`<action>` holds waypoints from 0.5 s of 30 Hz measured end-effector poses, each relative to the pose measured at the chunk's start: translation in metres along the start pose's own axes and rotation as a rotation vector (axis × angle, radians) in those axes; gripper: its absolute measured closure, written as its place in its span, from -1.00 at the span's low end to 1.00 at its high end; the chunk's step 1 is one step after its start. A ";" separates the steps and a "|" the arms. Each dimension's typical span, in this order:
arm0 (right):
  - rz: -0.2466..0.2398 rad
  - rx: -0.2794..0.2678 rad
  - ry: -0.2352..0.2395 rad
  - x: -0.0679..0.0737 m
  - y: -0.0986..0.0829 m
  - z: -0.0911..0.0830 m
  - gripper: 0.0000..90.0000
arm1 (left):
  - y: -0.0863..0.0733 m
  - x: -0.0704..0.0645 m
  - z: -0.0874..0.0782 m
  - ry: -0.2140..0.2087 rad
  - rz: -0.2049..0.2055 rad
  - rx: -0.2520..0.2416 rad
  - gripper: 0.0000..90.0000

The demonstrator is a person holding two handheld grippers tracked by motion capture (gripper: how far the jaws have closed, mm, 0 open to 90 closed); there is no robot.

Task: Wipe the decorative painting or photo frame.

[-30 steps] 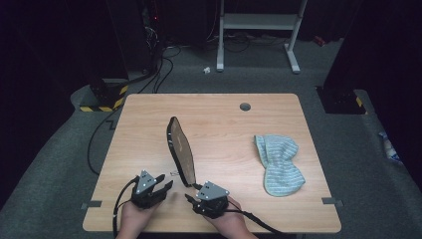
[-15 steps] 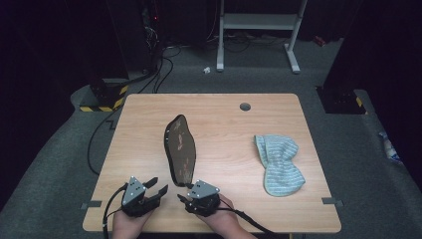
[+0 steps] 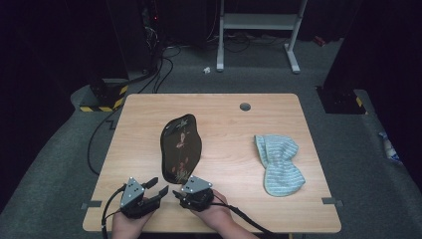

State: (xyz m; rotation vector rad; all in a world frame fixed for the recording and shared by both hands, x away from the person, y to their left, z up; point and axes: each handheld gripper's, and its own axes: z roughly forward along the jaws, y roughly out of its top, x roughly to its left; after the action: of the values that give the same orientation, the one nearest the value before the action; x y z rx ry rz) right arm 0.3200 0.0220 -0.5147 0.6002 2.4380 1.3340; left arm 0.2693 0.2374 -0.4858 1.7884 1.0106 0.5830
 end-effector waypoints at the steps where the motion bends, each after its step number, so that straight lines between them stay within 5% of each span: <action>1: -0.006 -0.002 -0.015 -0.001 -0.002 -0.007 0.17 | 0.001 0.000 0.001 -0.002 0.001 -0.001 0.06; 11: 0.033 -0.026 -0.086 -0.012 -0.019 -0.043 0.16 | 0.015 -0.011 0.017 0.002 0.045 -0.014 0.19; 15: 0.044 -0.023 -0.105 -0.014 -0.024 -0.048 0.16 | 0.017 -0.007 0.020 -0.004 0.028 -0.020 0.27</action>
State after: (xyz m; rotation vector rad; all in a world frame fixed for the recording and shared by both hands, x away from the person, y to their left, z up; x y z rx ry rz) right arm 0.3056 -0.0313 -0.5087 0.7040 2.3353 1.3108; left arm 0.2872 0.2177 -0.4782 1.7882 0.9754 0.6046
